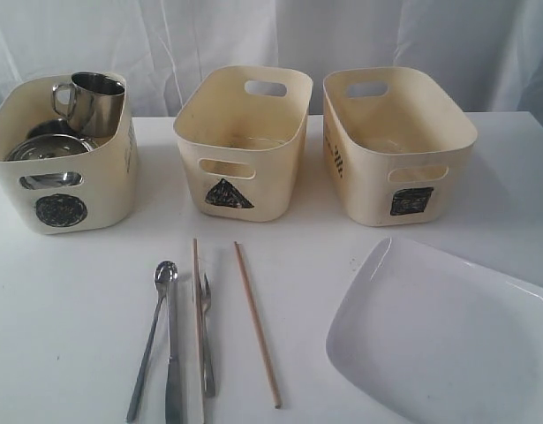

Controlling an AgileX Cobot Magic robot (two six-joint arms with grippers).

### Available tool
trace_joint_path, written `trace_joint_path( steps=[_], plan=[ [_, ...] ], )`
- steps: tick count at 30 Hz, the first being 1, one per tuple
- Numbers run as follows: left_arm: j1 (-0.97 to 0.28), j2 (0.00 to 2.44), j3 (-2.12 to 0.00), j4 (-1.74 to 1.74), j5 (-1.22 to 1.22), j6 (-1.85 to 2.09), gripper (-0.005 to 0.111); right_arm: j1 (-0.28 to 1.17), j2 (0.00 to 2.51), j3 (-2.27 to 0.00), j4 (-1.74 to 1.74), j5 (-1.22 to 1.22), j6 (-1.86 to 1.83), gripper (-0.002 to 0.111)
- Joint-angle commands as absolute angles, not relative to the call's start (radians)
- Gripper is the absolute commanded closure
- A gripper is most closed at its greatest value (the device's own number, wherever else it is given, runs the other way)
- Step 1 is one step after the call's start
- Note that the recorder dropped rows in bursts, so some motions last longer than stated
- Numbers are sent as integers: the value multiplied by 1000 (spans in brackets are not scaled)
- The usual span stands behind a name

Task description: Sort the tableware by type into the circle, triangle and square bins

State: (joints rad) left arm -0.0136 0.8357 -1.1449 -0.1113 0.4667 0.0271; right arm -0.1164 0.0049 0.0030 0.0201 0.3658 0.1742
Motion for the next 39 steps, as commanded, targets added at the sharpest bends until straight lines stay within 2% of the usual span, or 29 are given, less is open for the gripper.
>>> trace_joint_path(
  steps=[1, 4, 15, 21, 29, 39],
  plan=[
    [-13, 665, -1043, -156, 342, 48, 106, -111, 0, 0, 17, 351, 179, 108],
    [-13, 594, -974, -156, 271, 64, 106, -111, 0, 0, 17, 351, 179, 108],
    [-13, 513, -716, -231, 244, 75, 106, -111, 0, 0, 17, 351, 179, 108],
    [-13, 450, -468, -385, 143, 71, 107, -111, 0, 0, 17, 351, 179, 108],
    [-13, 407, -179, -393, 96, 68, 107, -111, 0, 0, 17, 351, 181, 108],
    [-13, 407, -49, -392, -153, 17, 107, -111, 0, 0, 17, 351, 201, 108]
  ],
)
